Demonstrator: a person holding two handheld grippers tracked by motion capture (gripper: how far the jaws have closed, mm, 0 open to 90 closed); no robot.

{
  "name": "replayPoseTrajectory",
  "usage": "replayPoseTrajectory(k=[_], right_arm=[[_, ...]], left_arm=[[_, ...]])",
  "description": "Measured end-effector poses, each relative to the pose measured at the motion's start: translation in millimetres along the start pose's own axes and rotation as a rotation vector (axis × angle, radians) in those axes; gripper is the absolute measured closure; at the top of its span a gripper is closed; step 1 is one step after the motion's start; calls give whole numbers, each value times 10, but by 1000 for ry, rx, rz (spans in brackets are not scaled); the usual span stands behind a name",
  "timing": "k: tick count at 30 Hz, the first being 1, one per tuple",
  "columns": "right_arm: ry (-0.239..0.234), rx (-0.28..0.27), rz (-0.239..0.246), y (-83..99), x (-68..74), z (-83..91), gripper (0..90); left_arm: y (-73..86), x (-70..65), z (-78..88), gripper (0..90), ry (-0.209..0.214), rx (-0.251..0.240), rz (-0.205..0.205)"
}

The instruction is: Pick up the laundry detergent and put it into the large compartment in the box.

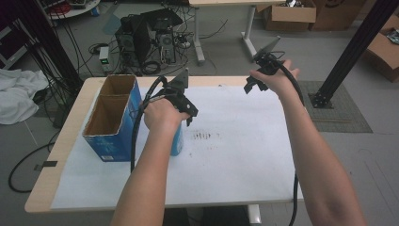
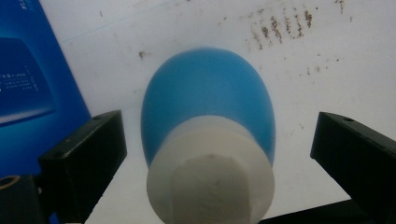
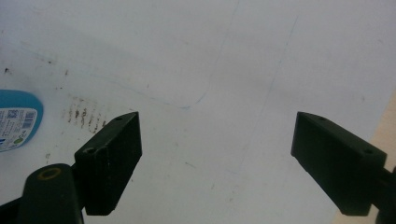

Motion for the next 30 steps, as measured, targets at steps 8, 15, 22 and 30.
replayPoseTrajectory(k=[8, 15, 22, 30], right_arm=[[-6, 2, 3, 5, -8, -30, 165], [-6, 1, 0, 11, -18, -32, 165], [-6, 0, 1, 13, -23, -27, 165], [-5, 4, 1, 18, -26, -32, 165]], left_arm=[[0, -3, -44, 71, -19, 12, -3], [-2, -14, -54, 111, -31, 23, -6], [-6, -20, -69, 150, -31, 25, -4], [-4, -2, -69, 155, -48, 25, 4]])
Point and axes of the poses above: each handheld gripper's, and its own axes: z roughly backward along the jaws, y roughly out of its underside, x roughly to its left, the point moved 3 cm from there along -z, roughly forward along the jaws, and after that the axes turned 6 degrees about z, right-handed, at the moved point
